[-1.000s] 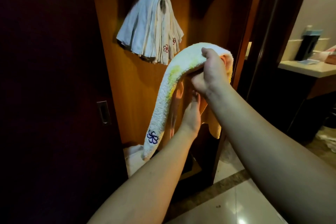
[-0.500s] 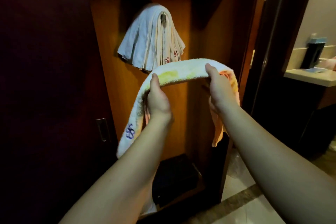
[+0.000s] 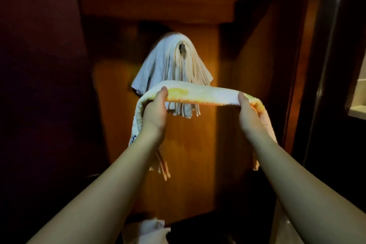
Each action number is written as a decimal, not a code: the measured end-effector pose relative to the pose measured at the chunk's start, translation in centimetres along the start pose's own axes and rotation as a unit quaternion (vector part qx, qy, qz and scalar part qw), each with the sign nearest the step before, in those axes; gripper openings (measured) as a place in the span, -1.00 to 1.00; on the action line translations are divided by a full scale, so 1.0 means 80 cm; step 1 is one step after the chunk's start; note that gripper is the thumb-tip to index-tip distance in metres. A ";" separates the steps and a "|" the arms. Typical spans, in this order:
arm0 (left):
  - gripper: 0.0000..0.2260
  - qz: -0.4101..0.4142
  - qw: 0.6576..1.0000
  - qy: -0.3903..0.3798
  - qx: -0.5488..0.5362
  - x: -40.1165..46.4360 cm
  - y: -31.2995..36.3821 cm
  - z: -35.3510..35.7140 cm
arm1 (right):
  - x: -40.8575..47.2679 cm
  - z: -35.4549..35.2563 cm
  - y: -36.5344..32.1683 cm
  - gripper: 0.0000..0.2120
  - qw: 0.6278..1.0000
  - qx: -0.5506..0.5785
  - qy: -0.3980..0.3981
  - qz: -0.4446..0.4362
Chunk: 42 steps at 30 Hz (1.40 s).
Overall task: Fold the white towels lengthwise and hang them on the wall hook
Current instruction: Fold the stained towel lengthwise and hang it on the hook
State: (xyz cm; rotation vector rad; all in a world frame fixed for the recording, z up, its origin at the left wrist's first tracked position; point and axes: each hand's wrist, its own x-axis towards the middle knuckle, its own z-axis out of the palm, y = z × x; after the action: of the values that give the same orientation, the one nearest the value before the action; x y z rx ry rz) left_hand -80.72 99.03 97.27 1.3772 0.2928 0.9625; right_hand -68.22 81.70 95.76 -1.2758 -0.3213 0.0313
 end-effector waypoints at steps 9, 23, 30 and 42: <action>-0.37 0.071 0.992 0.019 0.104 0.113 0.020 0.032 | 0.160 0.037 -0.037 -0.53 0.991 -0.054 -0.122 -0.004; -0.53 0.144 0.989 -0.003 0.036 0.294 0.060 0.050 | 0.350 0.144 -0.082 -0.07 0.982 -0.065 -0.156 -0.081; -0.60 0.174 0.985 -0.006 0.013 0.382 0.080 0.056 | 0.458 0.201 -0.117 0.10 0.974 -0.120 -0.143 -0.130; -0.45 0.140 0.990 0.023 0.009 0.536 0.082 0.040 | 0.514 0.282 -0.135 -0.17 0.943 -0.202 -0.180 -0.194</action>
State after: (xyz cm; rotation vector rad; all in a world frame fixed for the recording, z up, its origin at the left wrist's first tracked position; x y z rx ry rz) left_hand -55.19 126.93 118.83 1.4390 0.1442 1.2261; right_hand -36.32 107.80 120.67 -1.5910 -0.9296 -0.1457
